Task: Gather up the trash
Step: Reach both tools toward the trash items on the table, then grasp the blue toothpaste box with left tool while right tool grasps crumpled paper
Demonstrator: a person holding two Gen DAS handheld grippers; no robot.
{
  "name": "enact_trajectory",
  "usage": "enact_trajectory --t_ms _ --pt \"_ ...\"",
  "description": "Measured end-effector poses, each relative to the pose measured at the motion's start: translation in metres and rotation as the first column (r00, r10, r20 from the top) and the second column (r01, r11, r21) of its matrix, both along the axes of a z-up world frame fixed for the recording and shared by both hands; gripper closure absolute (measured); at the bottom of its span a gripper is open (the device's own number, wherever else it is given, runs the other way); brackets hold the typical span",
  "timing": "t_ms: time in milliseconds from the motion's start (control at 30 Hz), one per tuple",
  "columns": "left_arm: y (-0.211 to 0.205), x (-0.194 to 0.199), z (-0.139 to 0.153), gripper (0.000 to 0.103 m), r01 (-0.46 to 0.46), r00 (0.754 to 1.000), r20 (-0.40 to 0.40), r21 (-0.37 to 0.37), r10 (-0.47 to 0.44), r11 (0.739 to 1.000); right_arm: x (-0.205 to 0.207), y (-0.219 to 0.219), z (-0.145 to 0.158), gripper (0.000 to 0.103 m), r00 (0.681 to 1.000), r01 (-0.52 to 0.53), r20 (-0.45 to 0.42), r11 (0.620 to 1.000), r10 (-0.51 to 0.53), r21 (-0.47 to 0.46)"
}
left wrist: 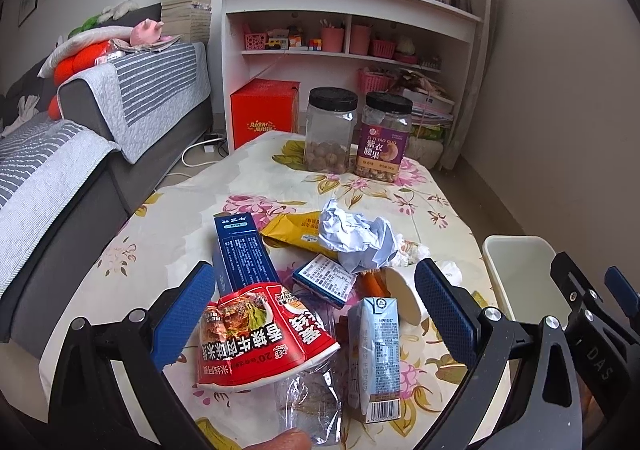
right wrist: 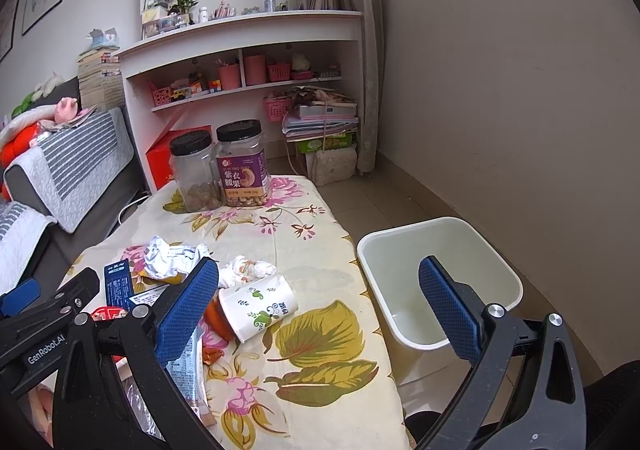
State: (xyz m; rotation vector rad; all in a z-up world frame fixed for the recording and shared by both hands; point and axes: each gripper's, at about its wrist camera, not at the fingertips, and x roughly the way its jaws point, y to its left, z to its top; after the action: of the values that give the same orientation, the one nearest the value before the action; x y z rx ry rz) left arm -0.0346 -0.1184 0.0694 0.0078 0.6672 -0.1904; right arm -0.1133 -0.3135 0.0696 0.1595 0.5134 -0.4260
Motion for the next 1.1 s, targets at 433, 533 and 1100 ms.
enact_trajectory --t_ms 433,533,1100 --pt "0.016 0.055 0.006 0.006 -0.047 0.985 -0.165 -0.022 0.043 0.999 0.05 0.004 0.019 0.007 0.99 -0.077 -0.116 0.995 0.083 0.061" --pt "0.031 0.088 0.003 0.006 -0.077 0.961 -0.27 -0.068 0.056 0.995 0.076 -0.001 0.022 0.007 0.975 -0.115 -0.177 0.985 0.137 0.13" --pt "0.064 0.211 -0.108 0.006 -0.209 0.694 -0.702 0.018 0.161 0.978 0.208 0.001 -0.053 0.007 0.798 -0.23 -0.421 0.864 0.431 0.448"
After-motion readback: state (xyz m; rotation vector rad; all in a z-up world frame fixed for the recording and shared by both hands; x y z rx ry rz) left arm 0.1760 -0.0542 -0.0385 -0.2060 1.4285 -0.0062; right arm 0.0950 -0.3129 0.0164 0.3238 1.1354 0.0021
